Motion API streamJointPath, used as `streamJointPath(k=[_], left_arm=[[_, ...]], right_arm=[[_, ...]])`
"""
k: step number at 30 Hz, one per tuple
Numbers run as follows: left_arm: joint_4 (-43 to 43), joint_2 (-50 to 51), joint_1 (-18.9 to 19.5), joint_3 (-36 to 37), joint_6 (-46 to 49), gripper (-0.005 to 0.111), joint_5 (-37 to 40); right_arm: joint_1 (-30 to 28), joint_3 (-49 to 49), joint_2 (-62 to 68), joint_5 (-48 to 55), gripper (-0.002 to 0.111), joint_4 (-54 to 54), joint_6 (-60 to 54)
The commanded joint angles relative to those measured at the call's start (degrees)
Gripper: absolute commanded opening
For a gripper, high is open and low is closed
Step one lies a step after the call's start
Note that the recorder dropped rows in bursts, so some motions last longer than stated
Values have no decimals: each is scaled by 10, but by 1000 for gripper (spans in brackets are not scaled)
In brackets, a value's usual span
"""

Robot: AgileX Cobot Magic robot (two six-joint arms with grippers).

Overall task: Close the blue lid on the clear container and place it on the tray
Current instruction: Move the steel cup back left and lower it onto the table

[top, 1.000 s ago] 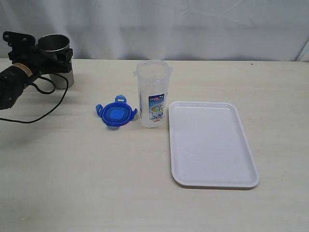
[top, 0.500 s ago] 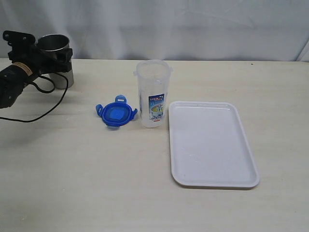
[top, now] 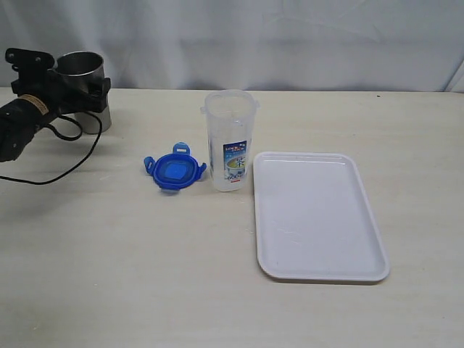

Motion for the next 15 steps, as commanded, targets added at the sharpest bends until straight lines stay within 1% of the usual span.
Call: streamJointPath(k=[1, 5, 11, 15], left_arm=[[-3, -8, 2, -4, -1, 104, 24], [24, -19, 2, -1, 2, 104, 60], [20, -50, 9, 58, 3, 104, -17], [20, -70, 18, 91, 3, 104, -9]], right_arm=[[0, 1, -3, 2, 4, 1, 0], [0, 1, -3, 2, 4, 1, 0], [0, 1, -3, 2, 4, 1, 0], [0, 1, -3, 2, 4, 1, 0]])
